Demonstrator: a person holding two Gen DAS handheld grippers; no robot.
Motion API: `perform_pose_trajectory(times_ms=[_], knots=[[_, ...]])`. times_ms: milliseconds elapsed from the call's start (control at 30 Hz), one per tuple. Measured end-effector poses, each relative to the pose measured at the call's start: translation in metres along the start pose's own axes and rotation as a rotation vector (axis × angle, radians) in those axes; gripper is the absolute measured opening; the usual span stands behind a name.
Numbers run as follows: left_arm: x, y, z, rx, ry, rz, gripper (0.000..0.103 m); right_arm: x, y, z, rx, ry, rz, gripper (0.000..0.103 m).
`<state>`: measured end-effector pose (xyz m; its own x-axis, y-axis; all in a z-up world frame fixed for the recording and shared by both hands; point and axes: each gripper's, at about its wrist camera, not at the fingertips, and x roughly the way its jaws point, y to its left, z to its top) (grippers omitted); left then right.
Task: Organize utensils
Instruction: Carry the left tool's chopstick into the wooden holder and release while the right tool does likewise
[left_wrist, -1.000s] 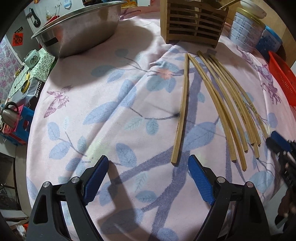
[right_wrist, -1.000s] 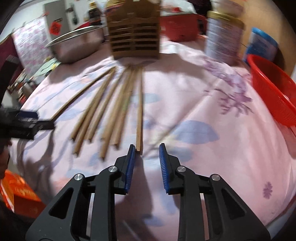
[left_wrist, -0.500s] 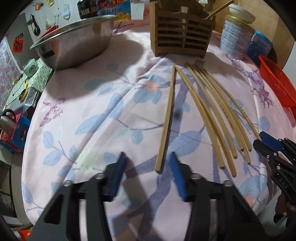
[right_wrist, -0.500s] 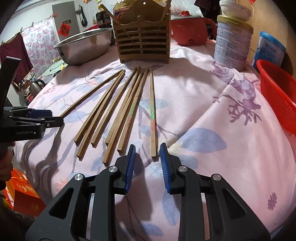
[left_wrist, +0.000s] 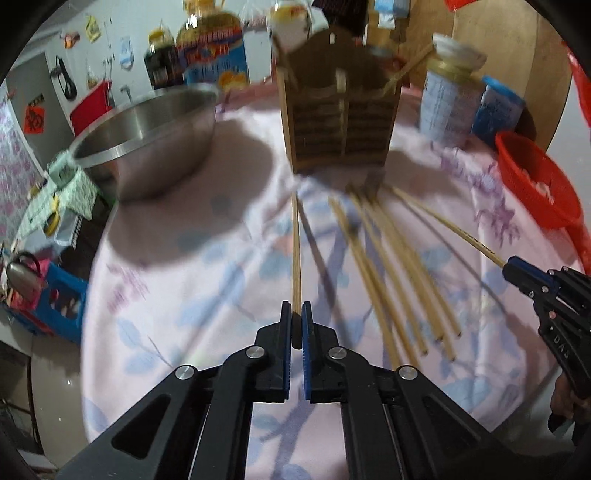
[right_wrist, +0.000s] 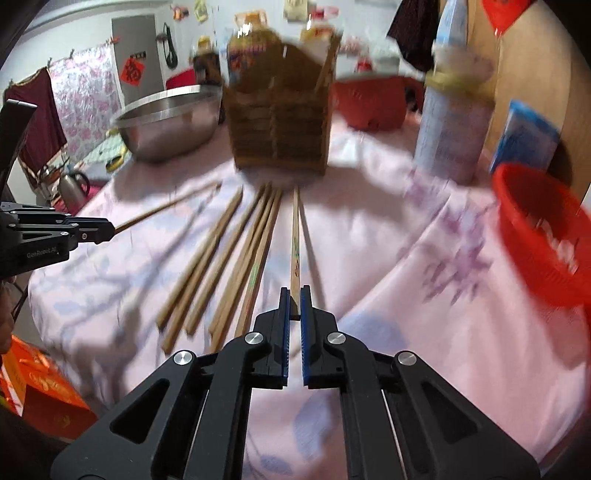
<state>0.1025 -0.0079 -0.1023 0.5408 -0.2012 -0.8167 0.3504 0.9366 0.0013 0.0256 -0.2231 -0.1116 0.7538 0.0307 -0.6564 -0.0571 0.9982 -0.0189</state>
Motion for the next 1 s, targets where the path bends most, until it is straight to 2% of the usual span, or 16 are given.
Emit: perform_pose_trajectory(times_ms=[233, 333, 467, 633, 800, 1000], knots=[[-0.05, 0.004, 0.043, 0.023, -0.103, 0.006, 0.006, -0.038, -0.013, 0.056, 0.049, -0.19, -0.01, 0.006], [-0.066, 0.008, 0.054, 0.025, -0.141, 0.001, 0.005, -0.047, -0.015, 0.072, 0.062, -0.238, -0.005, 0.006], [-0.079, 0.02, 0.067, -0.029, -0.168, -0.039, 0.005, -0.056, -0.012, 0.083, 0.077, -0.277, 0.01, 0.006], [-0.08, 0.031, 0.075, -0.058, -0.159, -0.07, 0.005, -0.06, 0.0, 0.093, 0.021, -0.289, 0.016, 0.006], [-0.079, 0.036, 0.076, -0.068, -0.167, -0.074, 0.006, -0.041, 0.008, 0.092, 0.006, -0.208, 0.022, 0.006], [-0.075, 0.04, 0.079, -0.074, -0.168, -0.081, 0.006, -0.032, 0.016, 0.099, -0.021, -0.197, 0.015, 0.007]])
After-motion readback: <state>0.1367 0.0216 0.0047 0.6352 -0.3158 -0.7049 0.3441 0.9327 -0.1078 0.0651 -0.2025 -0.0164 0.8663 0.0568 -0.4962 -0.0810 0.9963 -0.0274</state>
